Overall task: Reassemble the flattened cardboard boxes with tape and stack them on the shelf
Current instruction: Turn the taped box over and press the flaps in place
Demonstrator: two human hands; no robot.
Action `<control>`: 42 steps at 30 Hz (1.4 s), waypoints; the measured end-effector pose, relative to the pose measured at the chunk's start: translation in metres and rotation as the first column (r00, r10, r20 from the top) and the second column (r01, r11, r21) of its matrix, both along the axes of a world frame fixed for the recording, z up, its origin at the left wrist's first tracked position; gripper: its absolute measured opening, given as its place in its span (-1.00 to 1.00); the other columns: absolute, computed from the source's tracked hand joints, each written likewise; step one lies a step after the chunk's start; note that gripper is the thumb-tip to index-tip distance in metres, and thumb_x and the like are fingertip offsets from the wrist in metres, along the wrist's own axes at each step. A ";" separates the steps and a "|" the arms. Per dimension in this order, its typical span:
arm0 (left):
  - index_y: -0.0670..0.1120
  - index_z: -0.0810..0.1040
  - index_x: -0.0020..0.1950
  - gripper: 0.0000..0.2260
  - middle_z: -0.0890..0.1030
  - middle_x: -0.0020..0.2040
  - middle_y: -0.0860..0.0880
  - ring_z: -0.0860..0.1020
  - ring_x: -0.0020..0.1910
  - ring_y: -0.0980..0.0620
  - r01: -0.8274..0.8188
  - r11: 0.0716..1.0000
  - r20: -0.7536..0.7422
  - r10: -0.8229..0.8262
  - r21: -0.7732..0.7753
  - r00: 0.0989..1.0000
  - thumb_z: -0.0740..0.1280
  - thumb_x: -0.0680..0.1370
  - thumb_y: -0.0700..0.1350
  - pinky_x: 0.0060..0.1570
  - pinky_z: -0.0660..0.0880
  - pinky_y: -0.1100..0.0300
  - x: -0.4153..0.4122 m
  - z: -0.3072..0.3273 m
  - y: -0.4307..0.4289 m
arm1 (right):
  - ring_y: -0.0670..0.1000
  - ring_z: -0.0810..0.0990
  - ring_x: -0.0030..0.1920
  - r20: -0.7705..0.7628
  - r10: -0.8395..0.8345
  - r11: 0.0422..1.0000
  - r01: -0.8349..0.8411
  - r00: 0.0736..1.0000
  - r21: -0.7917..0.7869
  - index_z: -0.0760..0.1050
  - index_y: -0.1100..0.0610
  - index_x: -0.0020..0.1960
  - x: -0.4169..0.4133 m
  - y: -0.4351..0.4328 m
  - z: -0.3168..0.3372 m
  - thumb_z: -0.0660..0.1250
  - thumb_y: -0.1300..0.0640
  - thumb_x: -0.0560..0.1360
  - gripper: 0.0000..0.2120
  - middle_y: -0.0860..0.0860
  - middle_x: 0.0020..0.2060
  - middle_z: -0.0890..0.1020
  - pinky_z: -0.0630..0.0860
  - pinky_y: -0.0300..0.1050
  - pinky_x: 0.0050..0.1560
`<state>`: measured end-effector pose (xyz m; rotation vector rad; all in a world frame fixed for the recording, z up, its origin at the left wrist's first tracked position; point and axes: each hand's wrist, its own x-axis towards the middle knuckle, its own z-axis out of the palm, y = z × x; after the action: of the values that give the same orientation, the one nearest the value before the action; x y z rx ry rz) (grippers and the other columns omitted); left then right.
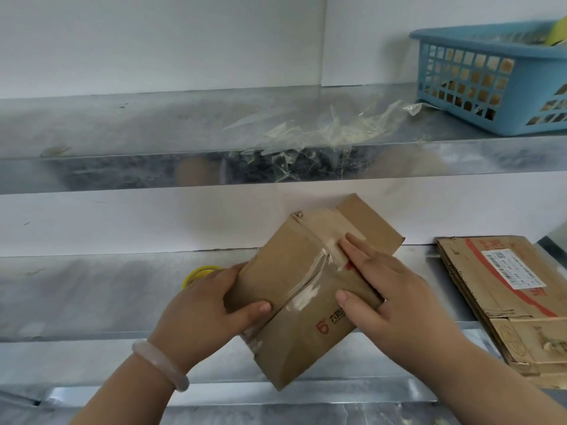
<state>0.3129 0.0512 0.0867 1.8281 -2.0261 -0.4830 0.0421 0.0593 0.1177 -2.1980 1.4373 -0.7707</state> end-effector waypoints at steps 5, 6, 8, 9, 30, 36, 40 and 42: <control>0.31 0.21 0.43 -0.36 0.49 0.23 0.37 0.43 0.22 0.40 0.157 0.983 -0.549 -0.079 0.097 0.832 0.43 0.43 0.14 0.13 0.36 0.49 -0.015 0.000 0.004 | -0.40 0.04 0.45 -0.169 0.166 0.980 -0.181 0.971 -0.077 0.24 -0.15 0.50 0.013 -0.003 -0.022 0.14 -0.21 0.50 -0.42 -0.35 0.45 0.18 -0.13 -0.50 0.41; 0.30 0.21 0.42 -0.36 0.49 0.23 0.34 0.44 0.21 0.41 0.133 0.987 -0.597 -0.056 0.086 0.800 0.41 0.42 0.08 0.11 0.34 0.53 -0.020 0.000 0.004 | -0.35 0.09 0.46 -0.168 0.175 0.975 -0.194 0.970 -0.106 0.29 -0.08 0.50 0.015 -0.005 -0.026 0.17 -0.17 0.52 -0.44 -0.28 0.45 0.26 -0.10 -0.44 0.44; 0.27 0.28 0.38 -0.45 0.54 0.18 0.34 0.46 0.17 0.42 0.059 0.998 -0.634 -0.025 0.032 0.773 0.38 0.45 -0.01 0.06 0.33 0.57 -0.024 -0.004 0.005 | -0.26 0.22 0.45 -0.124 0.140 0.976 -0.158 0.982 -0.151 0.36 -0.04 0.46 0.017 -0.006 -0.029 0.22 -0.13 0.52 -0.47 -0.20 0.43 0.36 0.03 -0.36 0.47; 0.25 0.32 0.36 -0.50 0.55 0.15 0.37 0.46 0.15 0.43 0.029 1.000 -0.645 -0.020 0.004 0.764 0.37 0.48 -0.07 0.05 0.32 0.58 -0.024 -0.004 0.007 | -0.20 0.28 0.44 -0.105 0.104 0.977 -0.121 0.989 -0.176 0.40 -0.05 0.44 0.017 -0.006 -0.030 0.23 -0.14 0.51 -0.49 -0.18 0.42 0.39 0.14 -0.29 0.46; 0.24 0.14 0.48 -0.40 0.20 0.46 0.23 0.27 0.43 0.14 0.087 0.892 -0.442 -0.303 -0.444 0.844 0.33 0.51 0.05 0.19 0.48 0.25 -0.008 -0.059 0.014 | 0.08 0.18 0.54 -0.269 0.233 0.890 -0.316 0.935 -0.329 0.29 -0.01 0.49 0.009 -0.029 -0.058 0.28 -0.21 0.54 -0.41 0.03 0.51 0.30 0.18 -0.02 0.52; 0.22 0.27 0.41 -0.47 0.26 0.38 0.21 0.36 0.34 0.12 0.139 0.941 -0.473 -0.279 -0.310 0.836 0.36 0.47 0.03 0.02 0.58 0.25 0.002 -0.083 -0.006 | -0.07 0.11 0.55 -0.378 0.142 0.920 -0.263 0.915 -0.291 0.38 -0.06 0.44 0.016 -0.041 -0.072 0.24 -0.24 0.51 -0.45 -0.07 0.49 0.31 -0.20 -0.25 0.52; 0.23 0.27 0.44 -0.50 0.27 0.37 0.24 0.41 0.31 0.07 0.214 0.926 -0.426 -0.337 -0.311 0.839 0.31 0.52 0.02 0.01 0.59 0.24 0.006 -0.088 -0.009 | -0.06 0.17 0.53 -0.376 0.103 0.945 -0.208 0.921 -0.253 0.33 -0.09 0.47 0.014 -0.039 -0.075 0.29 -0.22 0.47 -0.40 -0.10 0.47 0.33 -0.01 -0.10 0.56; 0.21 0.27 0.45 -0.51 0.27 0.37 0.23 0.42 0.29 0.08 0.229 0.916 -0.392 -0.353 -0.329 0.850 0.29 0.54 0.04 0.00 0.59 0.22 0.005 -0.089 -0.015 | -0.02 0.25 0.50 -0.424 0.035 0.956 -0.154 0.905 -0.249 0.30 -0.11 0.49 0.021 -0.039 -0.072 0.28 -0.26 0.42 -0.33 -0.09 0.43 0.35 0.14 0.15 0.52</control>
<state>0.3179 0.0361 -0.0024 1.1212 -1.9332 -0.6096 0.0631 0.0204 0.0456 -2.7595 1.4637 -0.5111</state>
